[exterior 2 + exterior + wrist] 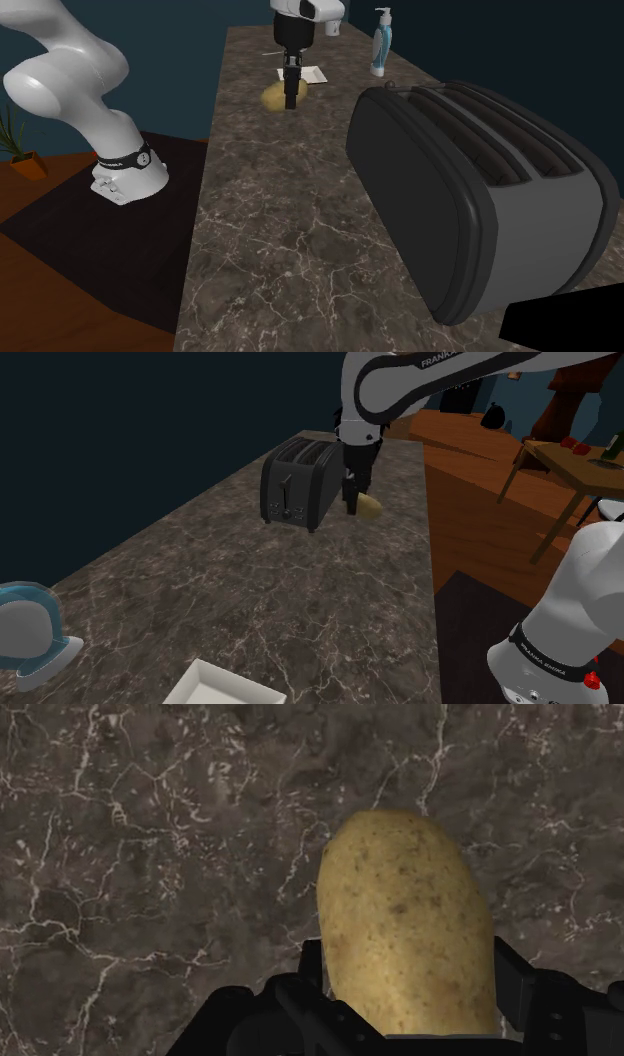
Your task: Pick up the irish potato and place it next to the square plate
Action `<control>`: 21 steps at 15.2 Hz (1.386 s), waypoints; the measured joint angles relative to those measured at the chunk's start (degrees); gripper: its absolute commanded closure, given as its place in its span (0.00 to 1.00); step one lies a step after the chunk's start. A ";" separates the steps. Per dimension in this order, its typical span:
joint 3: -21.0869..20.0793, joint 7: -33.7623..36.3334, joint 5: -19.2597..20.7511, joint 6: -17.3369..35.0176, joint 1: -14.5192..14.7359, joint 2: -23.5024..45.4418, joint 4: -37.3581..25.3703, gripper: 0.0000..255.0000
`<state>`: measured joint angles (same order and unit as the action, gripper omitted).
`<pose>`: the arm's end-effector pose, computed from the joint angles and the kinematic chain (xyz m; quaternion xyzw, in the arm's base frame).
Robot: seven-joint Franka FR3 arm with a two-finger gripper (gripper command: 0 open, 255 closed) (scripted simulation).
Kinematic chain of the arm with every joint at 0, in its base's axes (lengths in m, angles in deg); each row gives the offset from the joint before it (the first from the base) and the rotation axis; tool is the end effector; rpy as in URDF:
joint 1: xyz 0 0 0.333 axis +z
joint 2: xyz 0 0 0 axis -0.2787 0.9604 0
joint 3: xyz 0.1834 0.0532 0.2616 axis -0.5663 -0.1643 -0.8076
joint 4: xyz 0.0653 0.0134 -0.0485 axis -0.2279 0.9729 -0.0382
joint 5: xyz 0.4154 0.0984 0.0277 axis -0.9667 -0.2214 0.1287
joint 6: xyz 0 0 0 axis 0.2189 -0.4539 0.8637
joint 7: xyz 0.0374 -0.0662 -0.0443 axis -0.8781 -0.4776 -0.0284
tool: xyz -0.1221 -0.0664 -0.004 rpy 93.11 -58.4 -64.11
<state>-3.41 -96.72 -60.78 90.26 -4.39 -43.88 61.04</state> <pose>0.5147 0.1091 0.4173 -0.9851 -0.1619 0.0558 0.0183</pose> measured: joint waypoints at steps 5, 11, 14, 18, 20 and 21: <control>-3.87 6.23 -1.57 1.23 3.10 -3.14 4.06 1.00; -9.37 14.80 -4.00 1.26 7.35 -5.48 5.78 1.00; -11.94 18.73 -5.16 1.45 9.26 -6.00 6.11 1.00; -15.30 23.97 -6.27 1.72 11.59 -5.12 4.95 1.00; -17.00 26.67 -6.66 1.76 12.73 -4.28 3.85 1.00; -17.87 28.08 -6.82 1.69 13.30 -3.84 3.19 1.00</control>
<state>-21.28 -68.64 -67.61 91.95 8.91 -47.72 64.22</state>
